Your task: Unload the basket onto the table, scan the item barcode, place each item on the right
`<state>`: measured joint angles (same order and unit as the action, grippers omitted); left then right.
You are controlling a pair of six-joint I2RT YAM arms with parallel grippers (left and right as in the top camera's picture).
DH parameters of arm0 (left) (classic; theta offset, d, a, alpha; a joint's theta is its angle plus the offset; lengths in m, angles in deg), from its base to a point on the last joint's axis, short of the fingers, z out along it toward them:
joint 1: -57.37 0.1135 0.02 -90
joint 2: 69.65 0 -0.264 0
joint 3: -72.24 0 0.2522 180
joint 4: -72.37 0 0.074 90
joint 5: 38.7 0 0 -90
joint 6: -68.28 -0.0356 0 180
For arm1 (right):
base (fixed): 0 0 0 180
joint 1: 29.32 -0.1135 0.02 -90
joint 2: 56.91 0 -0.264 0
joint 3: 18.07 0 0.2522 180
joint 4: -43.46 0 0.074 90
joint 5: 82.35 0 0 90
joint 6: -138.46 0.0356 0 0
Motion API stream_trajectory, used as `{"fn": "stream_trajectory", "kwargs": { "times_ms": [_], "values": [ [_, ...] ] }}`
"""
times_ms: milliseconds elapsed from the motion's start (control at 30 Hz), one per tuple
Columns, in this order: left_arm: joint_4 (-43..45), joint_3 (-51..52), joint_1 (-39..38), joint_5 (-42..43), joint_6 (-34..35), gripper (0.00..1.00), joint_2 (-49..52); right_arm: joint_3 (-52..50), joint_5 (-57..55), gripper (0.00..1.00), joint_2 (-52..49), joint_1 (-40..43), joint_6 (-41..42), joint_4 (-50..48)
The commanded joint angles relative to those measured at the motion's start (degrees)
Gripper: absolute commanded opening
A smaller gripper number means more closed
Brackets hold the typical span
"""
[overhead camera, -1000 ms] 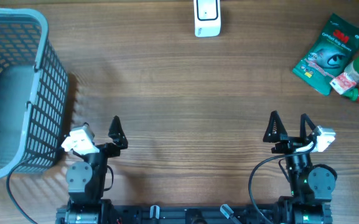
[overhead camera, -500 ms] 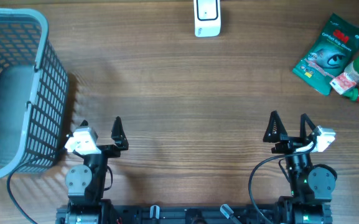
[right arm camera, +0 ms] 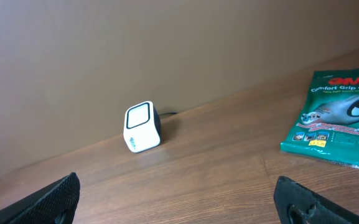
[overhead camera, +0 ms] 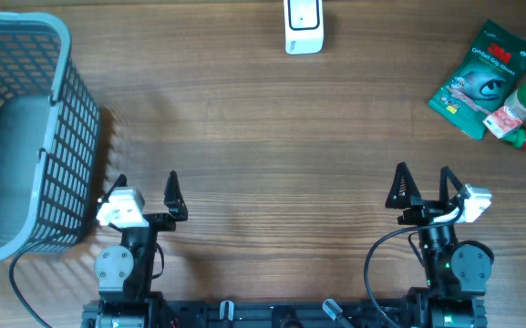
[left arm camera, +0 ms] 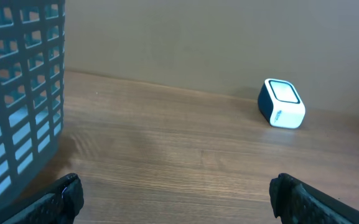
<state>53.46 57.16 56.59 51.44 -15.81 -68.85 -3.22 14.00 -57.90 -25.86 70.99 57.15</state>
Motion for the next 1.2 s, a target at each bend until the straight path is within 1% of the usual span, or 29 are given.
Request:
{"fn": "stream_trajectory", "kwargs": {
  "times_ms": [0,900,1067,1167],
  "values": [
    [0.0,0.6,0.3,0.9,-2.9,1.00,-0.6,-0.8,-0.8,1.00,0.8,0.1,0.4,-0.3],
    [0.1,0.6,0.3,1.7,-2.1,1.00,-0.4,-0.8,-0.8,1.00,0.8,0.1,0.4,-0.3],
    [0.1,0.6,0.3,1.7,-2.1,1.00,-0.4,-0.8,-3.3,1.00,0.4,0.1,-0.9,-0.1],
    [0.1,0.6,0.3,1.7,-2.1,1.00,-0.4,-0.8,-3.1,1.00,0.0,0.1,-4.5,-0.1]
  ]
}}
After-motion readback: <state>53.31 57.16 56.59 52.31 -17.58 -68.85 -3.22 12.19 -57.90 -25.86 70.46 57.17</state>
